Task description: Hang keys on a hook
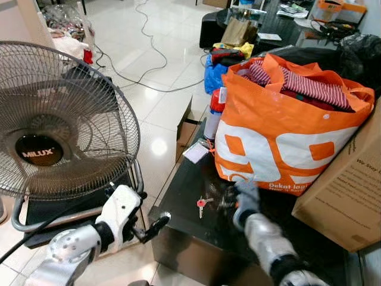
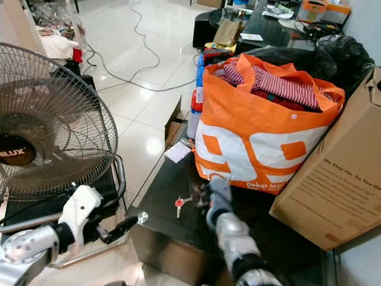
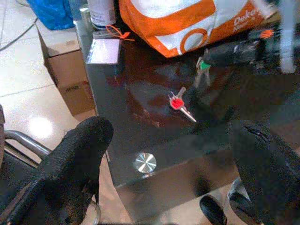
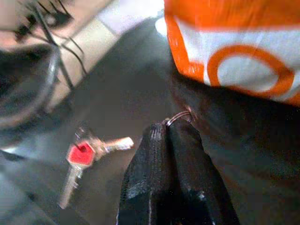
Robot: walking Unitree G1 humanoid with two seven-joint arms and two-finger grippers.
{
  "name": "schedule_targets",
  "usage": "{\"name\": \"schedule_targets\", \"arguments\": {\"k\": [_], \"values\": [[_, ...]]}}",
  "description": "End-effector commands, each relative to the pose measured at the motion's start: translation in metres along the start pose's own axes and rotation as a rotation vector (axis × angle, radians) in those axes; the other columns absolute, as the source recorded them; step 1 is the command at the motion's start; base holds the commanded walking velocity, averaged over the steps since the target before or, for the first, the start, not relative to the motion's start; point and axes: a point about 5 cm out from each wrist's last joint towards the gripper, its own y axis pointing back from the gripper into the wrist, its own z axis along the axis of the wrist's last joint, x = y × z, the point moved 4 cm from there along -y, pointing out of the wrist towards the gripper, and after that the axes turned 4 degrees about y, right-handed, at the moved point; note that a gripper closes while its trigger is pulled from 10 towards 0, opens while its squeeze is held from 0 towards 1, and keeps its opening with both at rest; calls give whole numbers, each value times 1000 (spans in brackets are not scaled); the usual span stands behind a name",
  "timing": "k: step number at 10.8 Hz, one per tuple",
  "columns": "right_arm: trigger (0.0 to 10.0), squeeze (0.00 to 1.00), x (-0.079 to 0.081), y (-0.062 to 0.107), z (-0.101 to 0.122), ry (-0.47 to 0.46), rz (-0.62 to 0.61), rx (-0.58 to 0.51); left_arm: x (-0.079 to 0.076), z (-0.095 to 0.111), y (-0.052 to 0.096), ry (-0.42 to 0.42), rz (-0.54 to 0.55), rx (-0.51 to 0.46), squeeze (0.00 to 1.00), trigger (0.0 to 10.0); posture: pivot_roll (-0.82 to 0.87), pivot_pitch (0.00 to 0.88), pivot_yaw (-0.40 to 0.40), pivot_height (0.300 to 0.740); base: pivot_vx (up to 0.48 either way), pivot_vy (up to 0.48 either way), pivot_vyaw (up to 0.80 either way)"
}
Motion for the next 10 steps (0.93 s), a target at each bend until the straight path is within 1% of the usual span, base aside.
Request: {"name": "schedule_targets", "arguments": {"k": [1,2,3,5,6,7,8,9,10], "values": [[0,0,-6,8,14,-34,39,-86,4,5,-4,-9,27,-25,110,10000,102,0,-91,740,0,0,0],[0,0,-7,14,23,-52,68,-142,9,9,-9,-3,52,-52,114,10000,100,0,-93,740,0,0,0],[0,0,-9,22,31,-70,88,-190,10,13,-11,0,69,-77,114,10000,100,0,-92,740,0,0,0],[0,0,-11,49,65,-105,160,-379,20,29,-23,6,141,-170,114,10000,87,0,-79,740,0,0,0],[0,0,-12,59,77,-128,176,-443,23,33,-25,6,161,-192,118,10000,84,0,-76,740,0,0,0],[0,0,-15,75,94,-156,176,-537,27,41,-27,4,198,-226,114,10000,76,0,-65,740,0,0,0],[0,0,-17,84,101,-123,148,-561,29,46,-29,-2,217,-246,114,10000,64,0,-56,740,0,0,0],[5137,0,-19,98,109,9,56,-567,32,51,-31,-16,249,-268,114,10000,50,0,-50,740,0,0,0],[10000,0,-22,105,117,90,-24,-574,34,52,-31,-18,272,-275,110,10000,45,0,-48,740,0,0,0]]}}
